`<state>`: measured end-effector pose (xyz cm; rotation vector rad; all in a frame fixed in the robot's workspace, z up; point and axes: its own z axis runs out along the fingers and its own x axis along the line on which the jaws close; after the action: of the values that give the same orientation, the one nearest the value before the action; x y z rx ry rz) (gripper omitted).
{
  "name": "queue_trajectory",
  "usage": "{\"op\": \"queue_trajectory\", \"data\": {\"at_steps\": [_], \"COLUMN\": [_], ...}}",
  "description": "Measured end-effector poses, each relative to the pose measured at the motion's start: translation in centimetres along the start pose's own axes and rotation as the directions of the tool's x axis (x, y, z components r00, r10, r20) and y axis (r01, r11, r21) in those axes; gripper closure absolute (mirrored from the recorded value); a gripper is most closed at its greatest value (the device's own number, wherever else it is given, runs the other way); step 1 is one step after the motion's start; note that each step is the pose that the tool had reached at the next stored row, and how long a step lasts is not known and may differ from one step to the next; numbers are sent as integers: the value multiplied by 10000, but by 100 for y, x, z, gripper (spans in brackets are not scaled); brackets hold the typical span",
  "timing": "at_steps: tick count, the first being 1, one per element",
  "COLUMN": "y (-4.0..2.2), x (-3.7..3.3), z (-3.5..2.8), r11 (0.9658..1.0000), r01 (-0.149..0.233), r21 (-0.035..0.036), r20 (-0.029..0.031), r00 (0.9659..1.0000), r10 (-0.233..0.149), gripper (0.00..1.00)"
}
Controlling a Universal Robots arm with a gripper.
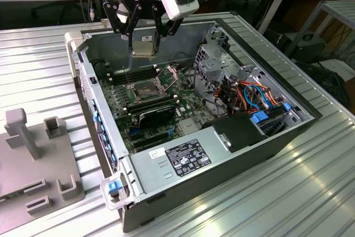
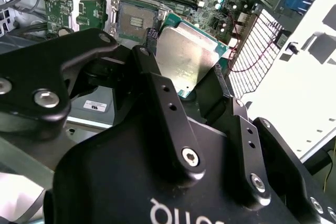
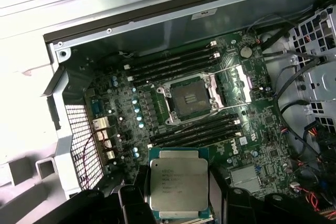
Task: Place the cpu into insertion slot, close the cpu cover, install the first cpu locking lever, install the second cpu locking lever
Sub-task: 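Place the cpu into insertion slot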
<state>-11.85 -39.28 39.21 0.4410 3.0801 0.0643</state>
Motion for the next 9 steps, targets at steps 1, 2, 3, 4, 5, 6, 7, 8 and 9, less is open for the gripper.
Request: {"op": "queue_trajectory", "data": {"at_steps": [1, 2, 3, 4, 5, 6, 7, 8, 9], "y": [4, 4, 4, 5, 5, 5, 5, 5, 6], "x": [-2, -3, -3, -3, -4, -4, -4, -4, -4], "z": [1, 2, 3, 4, 5, 6, 7, 8, 9], "r11": [10000, 10000, 10000, 9999, 9998, 9995, 9991, 9981, 9972], "r01": [-24, -53, -87, -144, -208, -308, -435, -620, -751], "r21": [0, 1, 1, 2, 5, 7, 9, 13, 16], "r20": [1, 2, 4, 7, 9, 14, 20, 29, 34], "r00": [10000, 10000, 10000, 9999, 9998, 9995, 9990, 9981, 9972], "r10": [24, 53, 87, 144, 208, 308, 435, 620, 751], "gripper": [45, 45, 45, 45, 45, 45, 45, 45, 45]}}
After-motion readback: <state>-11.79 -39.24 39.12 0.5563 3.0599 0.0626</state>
